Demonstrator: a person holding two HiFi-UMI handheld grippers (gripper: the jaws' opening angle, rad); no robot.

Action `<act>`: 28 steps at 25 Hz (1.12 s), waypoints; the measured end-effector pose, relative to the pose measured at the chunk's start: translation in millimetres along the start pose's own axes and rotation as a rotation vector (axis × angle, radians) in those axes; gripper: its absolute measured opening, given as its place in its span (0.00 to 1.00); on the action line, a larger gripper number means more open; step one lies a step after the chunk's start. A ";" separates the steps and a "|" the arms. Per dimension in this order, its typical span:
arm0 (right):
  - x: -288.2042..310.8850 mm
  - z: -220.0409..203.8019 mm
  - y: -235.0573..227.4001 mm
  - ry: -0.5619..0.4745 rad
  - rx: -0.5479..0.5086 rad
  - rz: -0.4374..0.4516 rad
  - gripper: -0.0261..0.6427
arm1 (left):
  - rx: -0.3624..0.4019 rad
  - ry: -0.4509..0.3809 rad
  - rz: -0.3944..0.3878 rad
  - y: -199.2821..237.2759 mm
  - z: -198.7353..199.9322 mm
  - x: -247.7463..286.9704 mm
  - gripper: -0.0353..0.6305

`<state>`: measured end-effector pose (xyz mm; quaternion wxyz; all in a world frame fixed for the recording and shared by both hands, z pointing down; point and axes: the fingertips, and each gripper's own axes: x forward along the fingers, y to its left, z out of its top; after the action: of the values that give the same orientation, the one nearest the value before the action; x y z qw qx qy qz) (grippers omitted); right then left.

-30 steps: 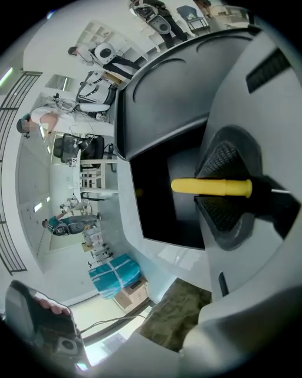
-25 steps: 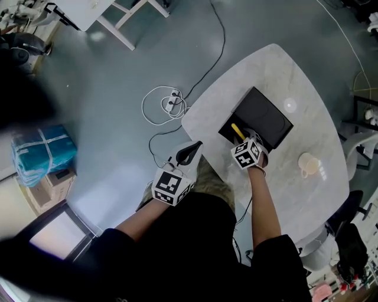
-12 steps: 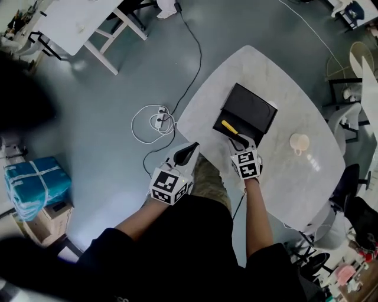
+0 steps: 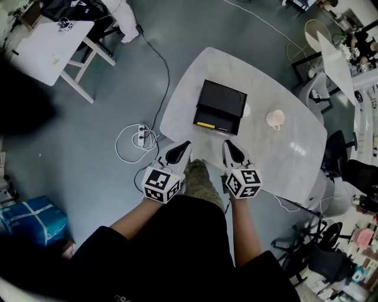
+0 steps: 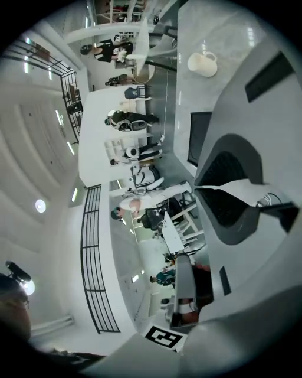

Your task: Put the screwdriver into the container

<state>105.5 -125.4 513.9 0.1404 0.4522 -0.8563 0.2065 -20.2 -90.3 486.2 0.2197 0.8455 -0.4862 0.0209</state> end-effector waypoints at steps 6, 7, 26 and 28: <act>-64.3 17.3 24.6 -0.115 -0.004 -0.091 0.06 | 0.036 -0.031 -0.058 -25.4 11.3 -18.5 0.08; -74.9 19.2 27.5 -0.137 0.003 -0.108 0.06 | 0.041 -0.033 -0.067 -29.5 12.2 -22.0 0.08; -160.4 25.6 19.0 -0.265 -0.068 -0.298 0.06 | 0.136 -0.072 -0.133 -74.2 24.9 -25.6 0.08; -157.7 29.0 15.7 -0.268 -0.070 -0.295 0.06 | 0.135 -0.076 -0.115 -68.8 27.9 -24.3 0.08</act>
<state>178.0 -18.4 417.5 0.0693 0.5911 -0.7984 0.0919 19.2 -51.8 430.8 0.1442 0.8851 -0.4424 0.0089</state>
